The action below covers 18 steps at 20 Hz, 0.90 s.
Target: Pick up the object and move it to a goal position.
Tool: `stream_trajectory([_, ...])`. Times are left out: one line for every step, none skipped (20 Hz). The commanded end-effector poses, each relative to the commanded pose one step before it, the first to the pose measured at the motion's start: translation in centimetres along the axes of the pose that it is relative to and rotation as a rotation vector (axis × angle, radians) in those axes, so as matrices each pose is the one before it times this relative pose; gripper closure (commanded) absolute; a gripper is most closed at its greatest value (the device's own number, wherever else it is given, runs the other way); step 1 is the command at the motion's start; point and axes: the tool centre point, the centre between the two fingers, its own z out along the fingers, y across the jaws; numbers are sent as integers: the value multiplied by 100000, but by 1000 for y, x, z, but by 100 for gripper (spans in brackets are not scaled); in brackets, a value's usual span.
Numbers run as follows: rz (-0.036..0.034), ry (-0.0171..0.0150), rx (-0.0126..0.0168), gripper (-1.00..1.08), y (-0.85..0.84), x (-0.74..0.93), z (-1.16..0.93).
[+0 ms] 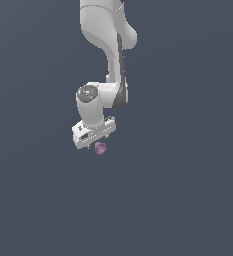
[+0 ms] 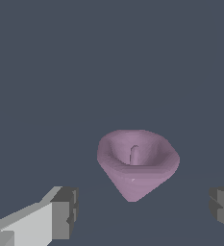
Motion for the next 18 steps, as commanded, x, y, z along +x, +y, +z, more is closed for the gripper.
stream_trajectory([-109,-64,72,-92,-62,-53,1065])
stream_trajectory([-48,7,-2,-92,-14,-17,548])
stream_trajectory([-48,7,-2,-92,-13,-14,532])
stream_trajectory([0,0,0,-92,10,-25,467])
stream_trajectory([-68,9,-4,-92,-15,11,392])
stream_trajectory([0,0,0,-92,17,-7,327])
stream_trajectory([-48,5,-6,-92,0,21,253])
stream_trajectory([0,0,0,-92,22,10,191])
stream_trajectory([0,0,0,-92,22,13,129])
stream_trajectory([0,0,0,-92,16,12,72])
stream_trajectory([0,0,0,-92,6,5,23])
stream_trajectory([0,0,0,108,0,0,0])
stream_trajectory([0,0,0,108,0,0,0])
stream_trajectory([0,0,0,108,0,0,0])
stream_trajectory([0,0,0,108,0,0,0])
stream_trajectory([0,0,0,108,0,0,0])
stream_trajectory([0,0,0,108,0,0,0])
stream_trajectory([0,0,0,108,0,0,0])
